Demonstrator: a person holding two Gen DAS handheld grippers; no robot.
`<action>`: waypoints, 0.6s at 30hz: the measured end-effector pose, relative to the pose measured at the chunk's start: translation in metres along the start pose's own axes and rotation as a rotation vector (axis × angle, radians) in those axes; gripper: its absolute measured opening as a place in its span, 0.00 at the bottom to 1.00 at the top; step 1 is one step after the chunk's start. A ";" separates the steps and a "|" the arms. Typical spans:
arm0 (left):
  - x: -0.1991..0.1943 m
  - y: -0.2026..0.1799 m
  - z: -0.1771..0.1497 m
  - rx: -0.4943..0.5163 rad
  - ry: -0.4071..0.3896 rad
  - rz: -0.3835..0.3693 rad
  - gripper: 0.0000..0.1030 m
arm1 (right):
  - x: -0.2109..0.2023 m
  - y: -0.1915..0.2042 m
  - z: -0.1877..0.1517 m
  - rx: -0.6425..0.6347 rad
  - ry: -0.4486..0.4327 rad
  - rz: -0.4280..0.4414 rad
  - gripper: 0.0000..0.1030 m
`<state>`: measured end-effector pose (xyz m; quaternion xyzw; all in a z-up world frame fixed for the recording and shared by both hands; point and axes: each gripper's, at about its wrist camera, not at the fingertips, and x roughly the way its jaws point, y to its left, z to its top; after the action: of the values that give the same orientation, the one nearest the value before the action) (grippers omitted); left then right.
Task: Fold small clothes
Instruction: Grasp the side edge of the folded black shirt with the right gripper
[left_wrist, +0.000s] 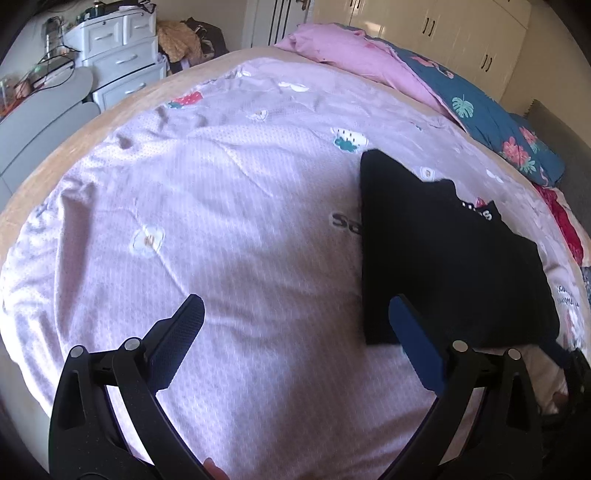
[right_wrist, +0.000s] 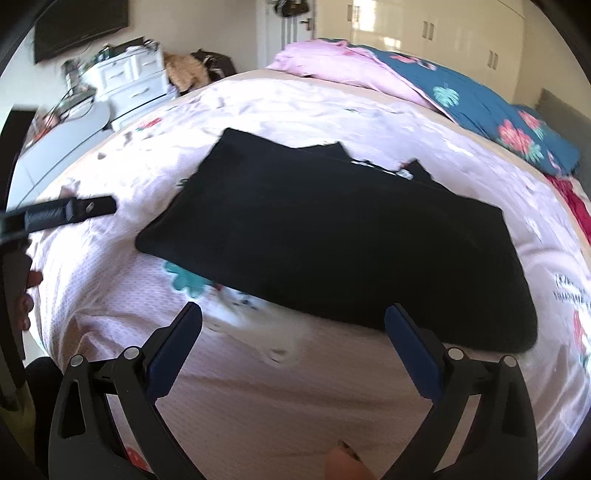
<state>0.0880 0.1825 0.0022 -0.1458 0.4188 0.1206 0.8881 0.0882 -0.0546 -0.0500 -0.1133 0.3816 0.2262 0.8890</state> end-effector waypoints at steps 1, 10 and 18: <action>0.001 0.000 0.003 0.001 -0.001 0.003 0.91 | 0.003 0.008 0.003 -0.022 -0.003 0.002 0.96; 0.022 -0.007 0.029 0.036 -0.007 0.023 0.91 | 0.034 0.052 0.011 -0.186 0.016 -0.045 0.96; 0.045 -0.016 0.050 0.049 0.005 0.009 0.91 | 0.072 0.062 0.018 -0.211 0.058 -0.125 0.96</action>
<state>0.1568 0.1896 -0.0007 -0.1224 0.4244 0.1140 0.8899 0.1129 0.0290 -0.0916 -0.2362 0.3732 0.2058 0.8733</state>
